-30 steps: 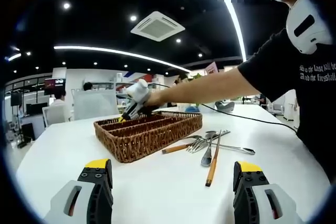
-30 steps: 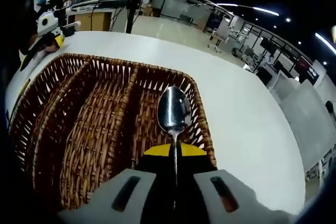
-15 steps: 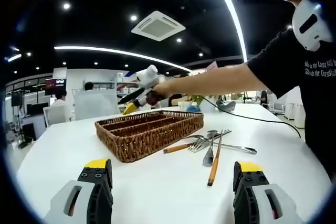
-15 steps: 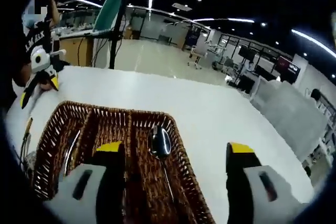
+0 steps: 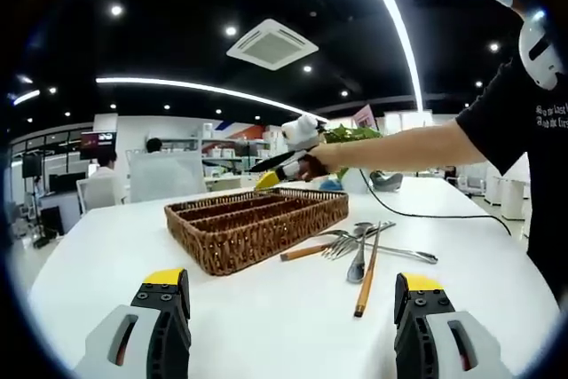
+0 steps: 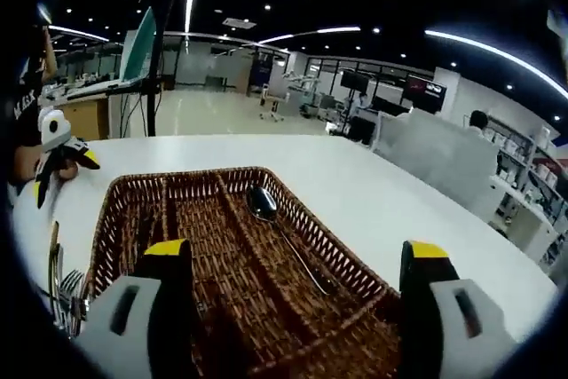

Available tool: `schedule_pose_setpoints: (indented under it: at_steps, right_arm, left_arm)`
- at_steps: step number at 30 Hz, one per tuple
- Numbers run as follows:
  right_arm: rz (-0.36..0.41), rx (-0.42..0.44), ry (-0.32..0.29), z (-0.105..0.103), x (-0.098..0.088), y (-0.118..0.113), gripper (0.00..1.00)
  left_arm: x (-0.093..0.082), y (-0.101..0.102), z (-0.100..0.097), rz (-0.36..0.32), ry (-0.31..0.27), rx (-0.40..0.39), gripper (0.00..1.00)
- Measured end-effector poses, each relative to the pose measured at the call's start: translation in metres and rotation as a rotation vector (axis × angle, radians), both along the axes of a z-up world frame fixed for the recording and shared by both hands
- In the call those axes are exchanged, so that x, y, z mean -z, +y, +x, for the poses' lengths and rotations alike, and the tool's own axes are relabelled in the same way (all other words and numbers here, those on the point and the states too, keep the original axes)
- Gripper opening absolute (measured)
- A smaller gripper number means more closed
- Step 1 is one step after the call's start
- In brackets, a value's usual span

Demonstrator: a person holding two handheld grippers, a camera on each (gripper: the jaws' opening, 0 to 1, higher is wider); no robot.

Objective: Arrange the knives, forks, and spoons in their matching storage slots by inserting each utensil handle-first until every utensil is classified and aligned in the correct compartment

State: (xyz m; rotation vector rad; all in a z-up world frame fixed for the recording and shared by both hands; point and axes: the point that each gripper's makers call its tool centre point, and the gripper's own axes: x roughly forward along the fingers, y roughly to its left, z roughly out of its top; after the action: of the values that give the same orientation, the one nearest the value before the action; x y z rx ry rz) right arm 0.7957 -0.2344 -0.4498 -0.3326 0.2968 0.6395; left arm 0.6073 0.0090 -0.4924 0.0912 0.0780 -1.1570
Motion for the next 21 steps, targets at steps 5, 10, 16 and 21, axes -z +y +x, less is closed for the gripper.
schedule_pose_setpoints:
  at_steps: [5,10,16,21]
  right_arm:
    - [0.035,0.062,-0.009,-0.024,0.002,-0.024,1.00]
    - [0.078,0.126,-0.057,-0.057,0.001,-0.033,1.00]
    - [0.091,0.160,-0.101,-0.078,0.000,-0.045,1.00]
    - [0.124,0.186,-0.146,-0.118,-0.002,-0.052,1.00]
  left_arm:
    - [0.000,0.000,0.000,0.001,0.001,-0.005,1.00]
    - [-0.001,0.000,-0.001,-0.005,0.008,-0.008,1.00]
    - [0.000,0.000,-0.001,0.006,0.006,-0.014,1.00]
    - [0.001,0.000,-0.001,0.011,0.006,-0.018,1.00]
